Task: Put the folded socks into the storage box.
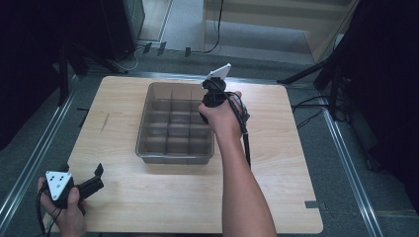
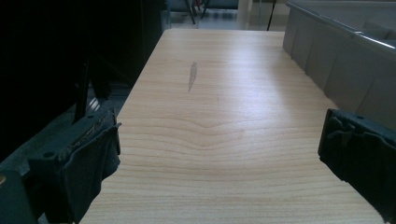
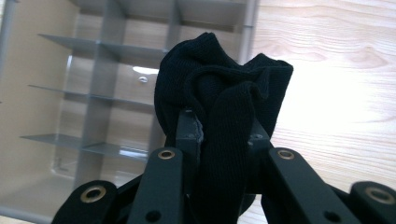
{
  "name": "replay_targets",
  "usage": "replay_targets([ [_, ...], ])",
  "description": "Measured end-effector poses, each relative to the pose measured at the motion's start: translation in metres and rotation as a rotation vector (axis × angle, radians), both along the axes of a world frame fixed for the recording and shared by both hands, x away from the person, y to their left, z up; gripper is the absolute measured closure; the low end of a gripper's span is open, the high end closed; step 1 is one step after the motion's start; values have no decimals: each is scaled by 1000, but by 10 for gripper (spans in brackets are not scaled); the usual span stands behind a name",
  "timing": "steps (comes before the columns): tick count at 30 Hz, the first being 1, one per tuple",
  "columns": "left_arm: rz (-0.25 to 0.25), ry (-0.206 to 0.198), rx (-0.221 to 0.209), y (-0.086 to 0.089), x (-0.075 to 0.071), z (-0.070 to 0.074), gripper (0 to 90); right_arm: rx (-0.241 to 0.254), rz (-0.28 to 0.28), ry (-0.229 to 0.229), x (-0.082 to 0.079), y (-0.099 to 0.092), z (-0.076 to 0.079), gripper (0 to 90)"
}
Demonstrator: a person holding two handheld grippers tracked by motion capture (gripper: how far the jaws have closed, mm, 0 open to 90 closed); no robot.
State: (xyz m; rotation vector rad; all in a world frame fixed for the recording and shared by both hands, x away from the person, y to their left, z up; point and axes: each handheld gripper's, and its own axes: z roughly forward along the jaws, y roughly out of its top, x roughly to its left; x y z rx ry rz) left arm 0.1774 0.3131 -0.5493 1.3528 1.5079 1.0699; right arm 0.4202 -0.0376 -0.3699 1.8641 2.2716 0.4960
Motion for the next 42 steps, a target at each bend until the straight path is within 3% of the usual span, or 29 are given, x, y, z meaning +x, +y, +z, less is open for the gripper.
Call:
replay_targets([
  [9, -1, 0, -5, 0, 0, 0, 0, 17, 34, 8, 2, 24, -13, 748],
  [15, -1, -4, -5, 0, 0, 0, 0, 22, 65, 28, 2, 35, -32, 746],
  [21, -1, -1, 0, 0, 0, 0, 0, 29, 62, 51, 2, 28, -54, 744],
  [30, -2, 2, 6, -1, 0, 0, 0, 28, 57, 85, -1, 16, -71, 740],
  [42, -5, 3, 12, -1, 0, 0, 0, 11, 80, 119, -2, 23, -93, 740],
])
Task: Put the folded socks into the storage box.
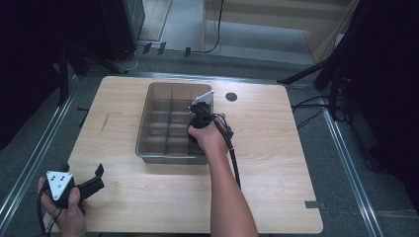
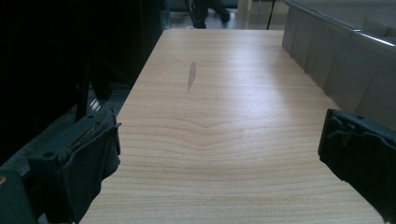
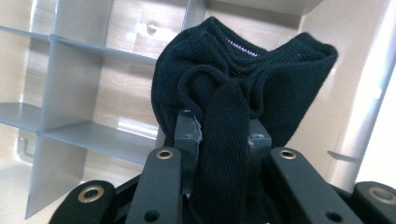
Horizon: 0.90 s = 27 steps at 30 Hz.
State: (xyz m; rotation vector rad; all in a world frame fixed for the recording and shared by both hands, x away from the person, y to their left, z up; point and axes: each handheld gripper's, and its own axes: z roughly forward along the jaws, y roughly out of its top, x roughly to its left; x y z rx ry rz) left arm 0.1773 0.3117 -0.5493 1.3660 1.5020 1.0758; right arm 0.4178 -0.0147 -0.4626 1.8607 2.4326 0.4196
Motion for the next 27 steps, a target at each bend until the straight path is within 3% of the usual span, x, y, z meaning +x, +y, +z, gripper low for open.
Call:
replay_targets([
  [5, 1, -1, -1, 0, 0, 0, 0, -7, -1, 7, 0, 1, -7, 742],
  [14, 2, 1, 3, -1, 0, 0, 0, -99, 24, 6, -2, 10, -26, 745],
  [16, 2, -2, 1, 0, 0, 0, 0, -149, 42, 8, -3, 14, -32, 741],
  [21, 1, 0, 2, 0, 0, 0, 0, -93, 27, 53, -2, 6, -24, 670],
  [23, 0, -1, 1, 0, 0, 0, 0, -65, 14, 61, -1, 0, -16, 571],
  [27, 1, -1, 0, 0, 0, 0, 0, -25, 11, 60, -2, -5, -5, 562],
])
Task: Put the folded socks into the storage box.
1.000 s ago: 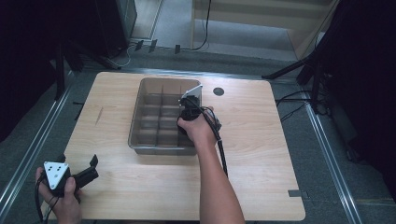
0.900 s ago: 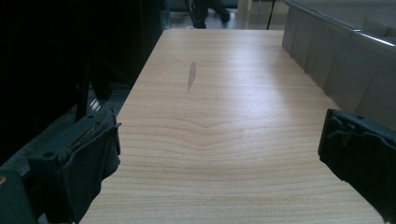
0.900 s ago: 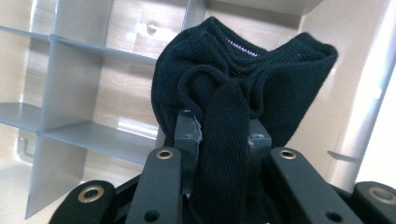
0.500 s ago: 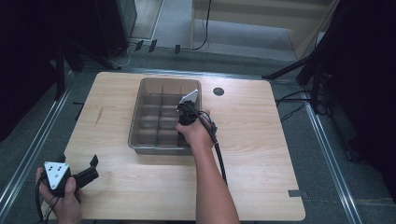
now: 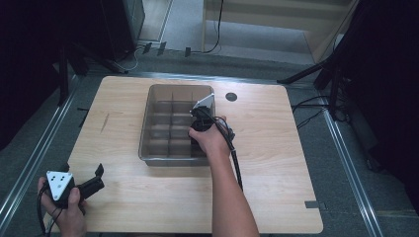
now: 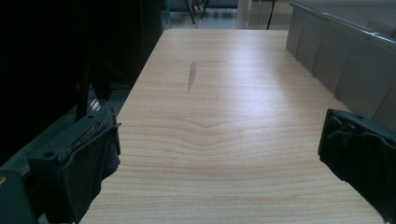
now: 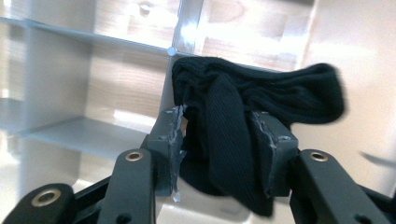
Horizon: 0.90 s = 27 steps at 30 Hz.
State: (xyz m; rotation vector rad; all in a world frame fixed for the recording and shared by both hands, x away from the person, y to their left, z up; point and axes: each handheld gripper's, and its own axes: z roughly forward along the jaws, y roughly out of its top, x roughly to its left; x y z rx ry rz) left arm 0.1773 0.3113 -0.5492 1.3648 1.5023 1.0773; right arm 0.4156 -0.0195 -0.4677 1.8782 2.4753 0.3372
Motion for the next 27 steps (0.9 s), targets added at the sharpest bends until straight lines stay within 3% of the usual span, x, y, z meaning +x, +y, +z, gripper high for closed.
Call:
replay_targets([
  [4, 1, 0, 3, 0, 0, 0, 0, 64, -3, -65, -2, -6, 29, 562],
  [10, 1, -1, 10, -1, 0, 0, 0, 77, -10, -103, -3, -21, 52, 560],
  [20, 1, 0, 10, -1, 1, 0, 0, 86, -75, -121, -3, -68, 59, 536],
  [27, 1, 1, 12, -1, 1, 0, 0, 90, -109, -137, -7, -104, 56, 489],
])
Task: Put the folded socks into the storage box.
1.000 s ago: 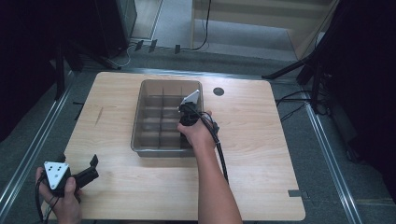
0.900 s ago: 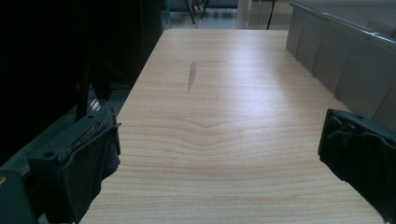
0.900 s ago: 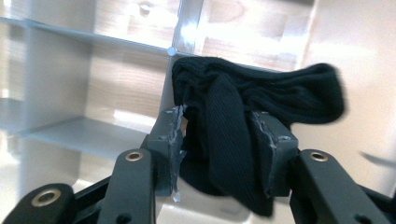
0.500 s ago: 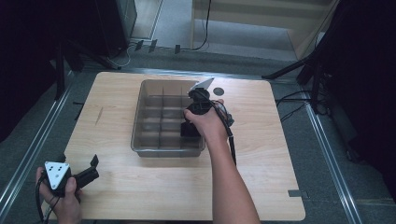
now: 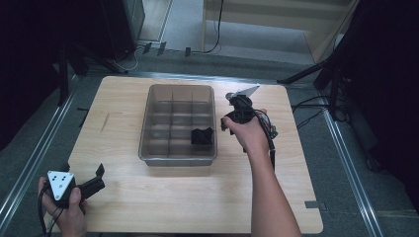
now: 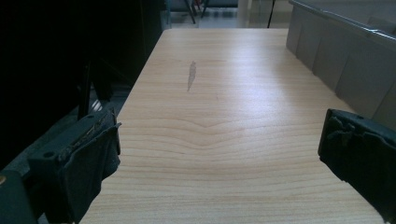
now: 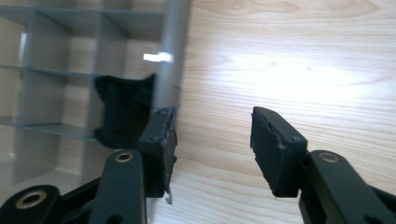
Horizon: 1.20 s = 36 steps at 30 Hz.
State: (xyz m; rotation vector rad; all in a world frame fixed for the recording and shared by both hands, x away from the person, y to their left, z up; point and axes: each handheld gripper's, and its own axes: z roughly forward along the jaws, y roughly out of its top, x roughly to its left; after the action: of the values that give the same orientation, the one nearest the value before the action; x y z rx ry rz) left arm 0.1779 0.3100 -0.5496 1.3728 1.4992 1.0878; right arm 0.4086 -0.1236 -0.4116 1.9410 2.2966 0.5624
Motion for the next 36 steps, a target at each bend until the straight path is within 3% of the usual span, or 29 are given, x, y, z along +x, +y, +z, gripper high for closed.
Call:
replay_targets([
  [5, -1, 2, 3, 0, 0, 0, 0, 1, 0, -55, -4, -24, -7, 367],
  [10, -2, 3, 4, 0, 0, 0, 0, -39, 12, -189, -12, -48, -17, 262],
  [13, -1, 2, 3, 0, 0, 0, 0, -45, 10, -236, -18, -59, -23, 148],
  [14, -2, 2, 4, 0, 0, 0, 0, -53, 5, -248, -20, -62, -25, 132],
  [16, -3, 4, 7, 0, 0, 0, 0, -126, -29, -299, -30, -69, -30, 89],
  [19, -3, 4, 7, 0, 0, 0, 0, -146, -34, -321, -36, -74, -34, 64],
  [23, -4, 6, 10, 0, 0, 0, 0, -80, -25, -369, -51, -88, -43, 4],
  [36, -4, 6, 6, 0, 0, 0, 0, 9, -88, -479, -101, -142, -83, 0],
])
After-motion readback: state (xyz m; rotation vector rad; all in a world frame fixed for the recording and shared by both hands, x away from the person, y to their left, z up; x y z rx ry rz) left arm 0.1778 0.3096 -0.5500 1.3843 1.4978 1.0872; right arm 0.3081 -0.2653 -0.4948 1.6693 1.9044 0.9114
